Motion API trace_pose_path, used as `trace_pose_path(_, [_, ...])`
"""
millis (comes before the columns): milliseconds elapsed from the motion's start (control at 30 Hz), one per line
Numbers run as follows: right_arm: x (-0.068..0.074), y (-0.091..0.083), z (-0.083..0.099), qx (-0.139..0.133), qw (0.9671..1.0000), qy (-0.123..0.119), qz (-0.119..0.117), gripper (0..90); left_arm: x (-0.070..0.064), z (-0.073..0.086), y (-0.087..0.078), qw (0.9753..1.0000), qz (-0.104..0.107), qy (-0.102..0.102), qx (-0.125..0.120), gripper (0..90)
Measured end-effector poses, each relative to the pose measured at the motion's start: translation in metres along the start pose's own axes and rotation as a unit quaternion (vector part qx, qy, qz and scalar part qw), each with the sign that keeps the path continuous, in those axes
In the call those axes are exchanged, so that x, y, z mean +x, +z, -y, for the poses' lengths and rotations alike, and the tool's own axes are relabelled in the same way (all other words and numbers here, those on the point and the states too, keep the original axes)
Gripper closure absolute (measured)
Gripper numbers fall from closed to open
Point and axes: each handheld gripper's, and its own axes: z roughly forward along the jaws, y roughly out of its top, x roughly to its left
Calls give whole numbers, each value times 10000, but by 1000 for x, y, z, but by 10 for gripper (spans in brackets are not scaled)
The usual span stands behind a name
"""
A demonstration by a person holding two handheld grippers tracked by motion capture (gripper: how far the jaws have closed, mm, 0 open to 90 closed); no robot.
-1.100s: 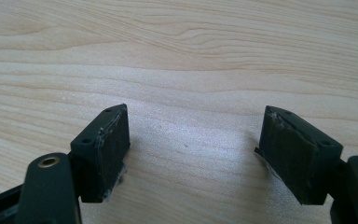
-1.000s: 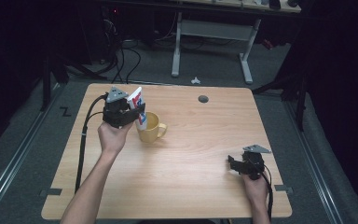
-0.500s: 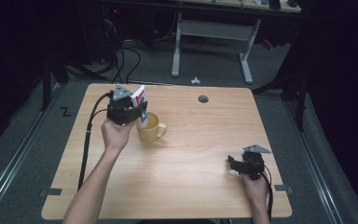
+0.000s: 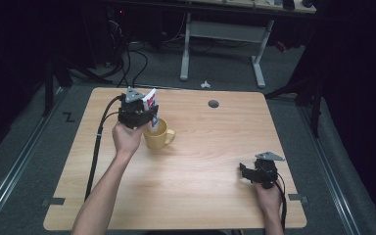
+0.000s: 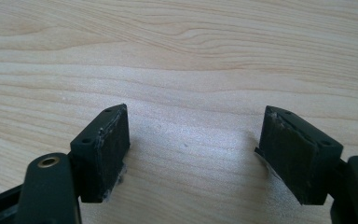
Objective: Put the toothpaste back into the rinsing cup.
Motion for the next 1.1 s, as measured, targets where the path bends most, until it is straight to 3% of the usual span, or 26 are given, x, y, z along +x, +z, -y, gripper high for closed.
trace_pose_path(400, [0, 0, 0, 1, 10000, 0, 1, 244, -2, 5, 11, 9998, -36, 128, 149, 678])
trace_pose_path(1100, [0, 0, 0, -7, 10000, 2, -4, 244, 2, 15, 30, 9996, -40, -10, 283, 678])
